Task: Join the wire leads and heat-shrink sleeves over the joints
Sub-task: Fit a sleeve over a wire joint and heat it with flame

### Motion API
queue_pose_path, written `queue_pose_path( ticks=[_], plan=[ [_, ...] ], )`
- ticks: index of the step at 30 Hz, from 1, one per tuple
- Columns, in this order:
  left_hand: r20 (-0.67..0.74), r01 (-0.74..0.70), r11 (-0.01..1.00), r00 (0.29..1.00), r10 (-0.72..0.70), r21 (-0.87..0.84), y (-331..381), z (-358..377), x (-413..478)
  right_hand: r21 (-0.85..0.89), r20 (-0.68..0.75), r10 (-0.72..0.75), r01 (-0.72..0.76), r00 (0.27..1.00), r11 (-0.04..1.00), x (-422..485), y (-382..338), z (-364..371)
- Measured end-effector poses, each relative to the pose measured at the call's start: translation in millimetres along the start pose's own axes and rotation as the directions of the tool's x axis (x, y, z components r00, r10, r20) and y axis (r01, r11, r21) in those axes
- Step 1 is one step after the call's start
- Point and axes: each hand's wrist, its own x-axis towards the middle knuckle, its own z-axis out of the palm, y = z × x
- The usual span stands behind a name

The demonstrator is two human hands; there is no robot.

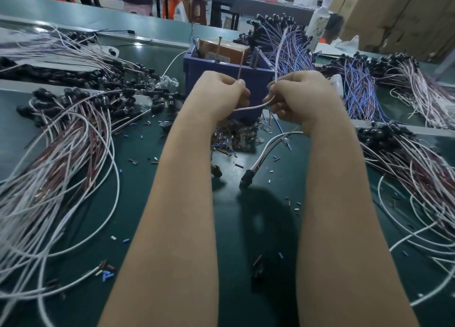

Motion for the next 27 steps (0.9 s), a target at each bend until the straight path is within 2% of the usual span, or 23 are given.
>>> queue_pose_path(
  ticks=[3, 5, 7, 11, 15, 19, 20, 22, 25, 27],
  plan=[
    [-0.058, -0.020, 0.994, 0.998, 0.026, 0.104, -1, -1, 2, -0.190, 0.158, -0.003, 0.033, 0.988, 0.981, -7, -8, -3],
    [-0.102, -0.007, 0.972, 0.994, 0.032, 0.237, 0, -5, 2, -0.343, 0.207, 0.013, 0.060, 0.978, 0.938, -11, -10, -7],
    [-0.124, -0.001, 0.965, 0.992, 0.034, 0.263, 1, -7, 3, -0.443, 0.249, 0.038, 0.079, 0.968, 0.893, -14, -11, -9],
    [-0.073, -0.061, 0.997, 0.995, 0.065, 0.051, 3, -1, 0, -0.512, 0.437, 0.145, 0.113, 0.887, 0.852, -16, -12, -1],
    [-0.053, -0.034, 0.990, 0.998, 0.027, -0.134, -1, 6, 4, -0.542, 0.573, 0.258, 0.123, 0.778, 0.832, -17, -8, 15],
    [-0.064, -0.018, 0.986, 0.998, 0.008, -0.168, -6, 10, 8, -0.526, 0.632, 0.284, 0.130, 0.721, 0.840, -17, -2, 20],
    [-0.062, -0.017, 0.987, 0.998, 0.007, -0.158, -8, 10, 9, -0.499, 0.624, 0.261, 0.118, 0.737, 0.859, -16, -1, 17],
    [-0.028, -0.003, 0.988, 1.000, -0.001, -0.156, -11, 10, 11, -0.414, 0.530, 0.177, 0.070, 0.829, 0.908, -12, 1, 8],
    [0.086, 0.017, 0.997, 0.996, -0.011, -0.076, -14, 10, 9, -0.195, 0.229, 0.027, 0.018, 0.973, 0.981, 1, 6, 0],
    [0.177, 0.029, 0.999, 0.984, -0.025, -0.024, -13, 10, 7, -0.070, 0.089, -0.022, 0.029, 0.996, 0.997, 7, 9, 1]
  ],
)
